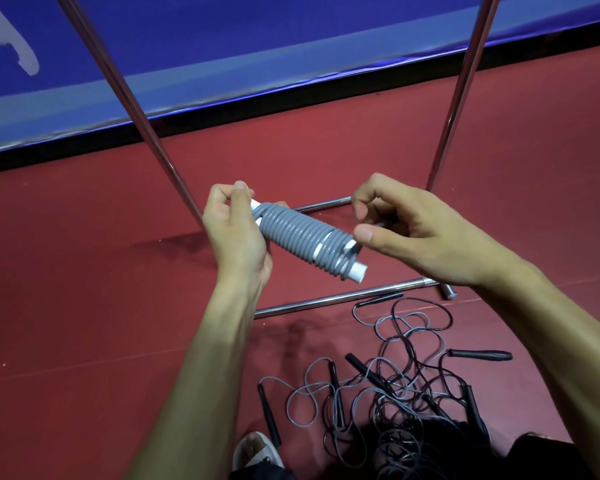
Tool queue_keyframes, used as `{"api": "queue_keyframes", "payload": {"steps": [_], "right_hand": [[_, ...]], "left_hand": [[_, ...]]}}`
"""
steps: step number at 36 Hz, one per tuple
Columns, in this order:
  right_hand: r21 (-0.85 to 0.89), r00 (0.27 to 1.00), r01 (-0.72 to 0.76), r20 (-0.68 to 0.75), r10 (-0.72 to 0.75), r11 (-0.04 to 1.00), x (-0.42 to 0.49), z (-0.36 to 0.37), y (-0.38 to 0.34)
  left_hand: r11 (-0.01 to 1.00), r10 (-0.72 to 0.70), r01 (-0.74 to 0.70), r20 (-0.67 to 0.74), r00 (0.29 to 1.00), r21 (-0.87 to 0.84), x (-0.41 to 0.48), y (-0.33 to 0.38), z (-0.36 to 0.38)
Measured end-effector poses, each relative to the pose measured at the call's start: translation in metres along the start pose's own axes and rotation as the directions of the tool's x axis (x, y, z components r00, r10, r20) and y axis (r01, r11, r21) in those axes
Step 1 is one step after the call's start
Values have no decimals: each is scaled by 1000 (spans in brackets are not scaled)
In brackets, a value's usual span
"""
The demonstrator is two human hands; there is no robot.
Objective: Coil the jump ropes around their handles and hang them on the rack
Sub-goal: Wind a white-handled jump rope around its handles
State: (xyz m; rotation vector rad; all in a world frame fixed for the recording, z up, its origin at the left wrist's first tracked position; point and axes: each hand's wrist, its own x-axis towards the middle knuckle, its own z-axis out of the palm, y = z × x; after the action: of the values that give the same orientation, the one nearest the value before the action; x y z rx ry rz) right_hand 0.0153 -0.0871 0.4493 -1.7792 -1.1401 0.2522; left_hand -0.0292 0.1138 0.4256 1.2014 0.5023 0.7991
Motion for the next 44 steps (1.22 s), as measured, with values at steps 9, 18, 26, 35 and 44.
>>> {"api": "queue_keyframes", "payload": {"steps": [9, 18, 26, 35, 44], "right_hand": [[75, 1000, 14, -1, -14, 997, 2, -3, -1], [-27, 997, -6, 71, 8, 1000, 1, -5, 11], [94, 997, -12, 77, 4, 995, 0, -2, 7], [156, 996, -70, 73, 59, 985, -1, -3, 2], [179, 1000, 10, 16, -13, 984, -1, -1, 4]], "left_hand": [[1000, -15, 15, 26, 1000, -6, -5, 3, 2], [998, -57, 57, 9, 998, -25, -5, 2, 2], [998, -58, 58, 13, 998, -32, -4, 3, 3], [998, -62, 62, 49, 997, 17, -5, 4, 2], [996, -91, 91, 38, 995, 2, -5, 4, 2]]}}
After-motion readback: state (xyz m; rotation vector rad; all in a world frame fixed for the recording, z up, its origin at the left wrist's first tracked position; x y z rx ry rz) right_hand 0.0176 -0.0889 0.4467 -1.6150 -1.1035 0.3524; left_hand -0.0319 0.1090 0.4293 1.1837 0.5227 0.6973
